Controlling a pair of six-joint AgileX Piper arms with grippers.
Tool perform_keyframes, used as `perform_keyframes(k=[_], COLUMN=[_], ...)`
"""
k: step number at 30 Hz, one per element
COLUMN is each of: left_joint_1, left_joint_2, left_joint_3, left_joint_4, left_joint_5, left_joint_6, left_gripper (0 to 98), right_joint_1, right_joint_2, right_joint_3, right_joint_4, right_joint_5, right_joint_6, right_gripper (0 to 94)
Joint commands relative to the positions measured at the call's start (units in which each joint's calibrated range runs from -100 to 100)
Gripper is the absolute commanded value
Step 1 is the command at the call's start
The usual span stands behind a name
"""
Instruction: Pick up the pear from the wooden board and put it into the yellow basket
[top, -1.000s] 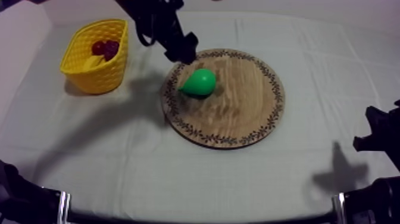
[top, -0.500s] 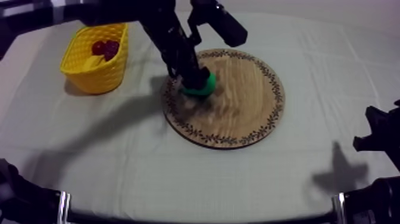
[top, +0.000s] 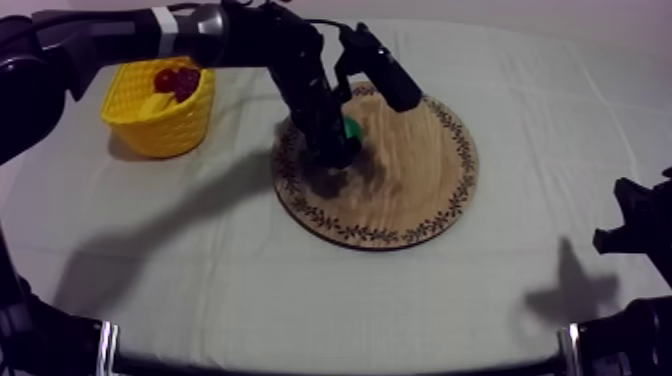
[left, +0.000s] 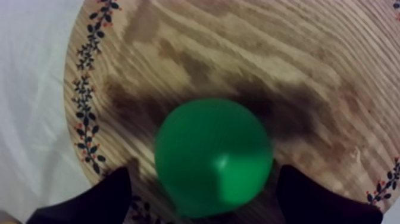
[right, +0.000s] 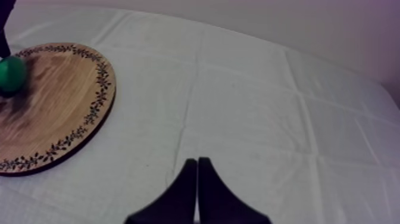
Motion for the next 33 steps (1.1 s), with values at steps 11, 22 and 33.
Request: perform_keyframes(k=[11,22,33], left_joint_1=[-0.43,-1.04,-4.86], left_joint_2=[2.17,1.03,-14.39], left_joint_3=[-2.22,-1.58,3.23], left_joint_4=[1.89,3.22,3.66], left_joint_5=[-2.36,-2.63,4.38], left_joint_6=[-0.18,-1.08,-1.36], left_gripper=[62.6,49.1,51.3], right_joint_1=[0.0,0.0,0.0], right_joint_2=[-0.05,-0.05,-0.05], right_joint_3=[0.05,0.05,0.05], right_joint_4=[0.02,0.02,0.02], right_joint_5=[-0.02,-0.02,-0.02], right_joint_6=[0.05,0.01,0.06], right_gripper=[0.3,0.3,0.3])
